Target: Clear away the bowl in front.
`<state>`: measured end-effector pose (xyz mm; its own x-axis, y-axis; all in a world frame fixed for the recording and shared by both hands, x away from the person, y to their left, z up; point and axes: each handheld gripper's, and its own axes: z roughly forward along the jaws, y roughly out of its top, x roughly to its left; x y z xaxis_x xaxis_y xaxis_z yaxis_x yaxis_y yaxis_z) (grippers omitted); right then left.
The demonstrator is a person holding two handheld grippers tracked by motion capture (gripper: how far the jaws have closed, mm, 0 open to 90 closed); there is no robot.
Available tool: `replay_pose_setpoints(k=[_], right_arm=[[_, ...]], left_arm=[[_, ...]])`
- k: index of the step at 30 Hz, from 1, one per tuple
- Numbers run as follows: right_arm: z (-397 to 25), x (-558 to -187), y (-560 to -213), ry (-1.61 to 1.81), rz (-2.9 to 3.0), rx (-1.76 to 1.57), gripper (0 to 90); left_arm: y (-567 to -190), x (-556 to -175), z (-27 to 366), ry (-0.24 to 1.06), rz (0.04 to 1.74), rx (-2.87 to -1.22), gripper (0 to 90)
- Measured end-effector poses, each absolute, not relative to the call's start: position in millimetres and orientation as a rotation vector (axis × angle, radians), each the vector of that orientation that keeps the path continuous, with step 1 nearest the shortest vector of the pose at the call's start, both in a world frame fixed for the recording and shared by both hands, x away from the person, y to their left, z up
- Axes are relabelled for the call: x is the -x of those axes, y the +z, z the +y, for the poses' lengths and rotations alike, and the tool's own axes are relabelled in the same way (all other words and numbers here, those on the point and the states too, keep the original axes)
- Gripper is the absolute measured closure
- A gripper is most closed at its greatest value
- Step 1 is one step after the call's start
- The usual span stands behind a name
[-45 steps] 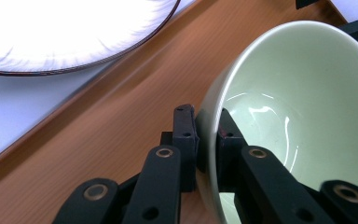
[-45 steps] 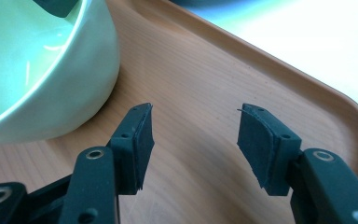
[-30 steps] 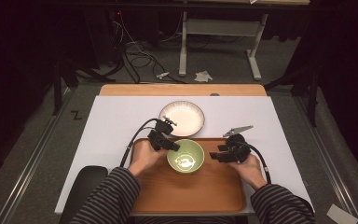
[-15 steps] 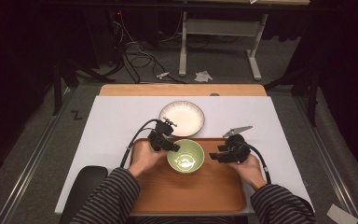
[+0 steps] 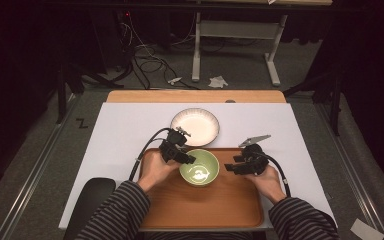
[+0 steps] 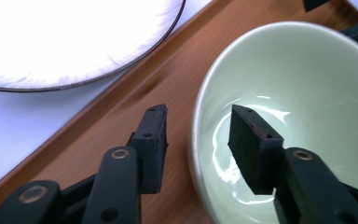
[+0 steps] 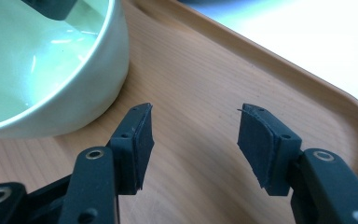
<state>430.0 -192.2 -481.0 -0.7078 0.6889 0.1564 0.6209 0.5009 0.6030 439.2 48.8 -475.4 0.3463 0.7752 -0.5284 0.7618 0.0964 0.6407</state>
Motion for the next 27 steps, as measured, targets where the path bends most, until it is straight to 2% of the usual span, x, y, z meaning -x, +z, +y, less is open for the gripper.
replay_pose_setpoints(k=[27], right_arm=[[-193.9, -430.1, -480.4, 0.996, 2.628, -1.165, 46.3]], left_arm=[[-446.3, -429.5, 86.1, 0.044, 1.375, -1.508, 52.8]])
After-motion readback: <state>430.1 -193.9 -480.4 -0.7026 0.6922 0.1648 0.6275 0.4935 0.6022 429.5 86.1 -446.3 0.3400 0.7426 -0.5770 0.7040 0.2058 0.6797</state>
